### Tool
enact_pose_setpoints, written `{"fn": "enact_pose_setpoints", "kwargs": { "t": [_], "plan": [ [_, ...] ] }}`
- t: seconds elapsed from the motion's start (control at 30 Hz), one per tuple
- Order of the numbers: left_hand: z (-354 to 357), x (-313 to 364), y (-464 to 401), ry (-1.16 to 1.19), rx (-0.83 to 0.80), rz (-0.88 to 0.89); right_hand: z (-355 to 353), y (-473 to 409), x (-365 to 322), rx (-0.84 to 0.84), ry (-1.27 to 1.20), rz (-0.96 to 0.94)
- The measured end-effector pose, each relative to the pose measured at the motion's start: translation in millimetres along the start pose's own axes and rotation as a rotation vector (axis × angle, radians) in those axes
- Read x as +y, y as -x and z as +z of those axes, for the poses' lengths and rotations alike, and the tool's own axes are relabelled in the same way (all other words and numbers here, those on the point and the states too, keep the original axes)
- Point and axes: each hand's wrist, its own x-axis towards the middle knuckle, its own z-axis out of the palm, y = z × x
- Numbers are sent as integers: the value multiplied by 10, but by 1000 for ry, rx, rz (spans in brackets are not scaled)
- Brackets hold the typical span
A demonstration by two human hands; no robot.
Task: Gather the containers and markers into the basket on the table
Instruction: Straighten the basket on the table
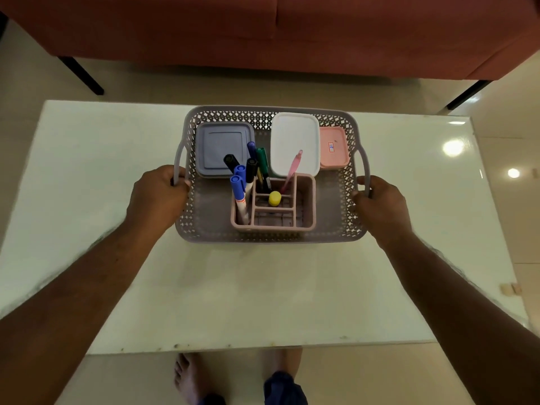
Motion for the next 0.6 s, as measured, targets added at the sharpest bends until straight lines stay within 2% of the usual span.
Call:
{"fn": "enact_pose_setpoints", "kwargs": {
  "t": [0.37, 0.6],
  "plan": [
    [-968, -523, 1030, 21, 8, 28, -70, 1506, -157, -19, -84, -26],
    [-1476, -1154, 1920, 20, -22, -70, 97, 2575, -144, -83, -109, -32]
  ]
}}
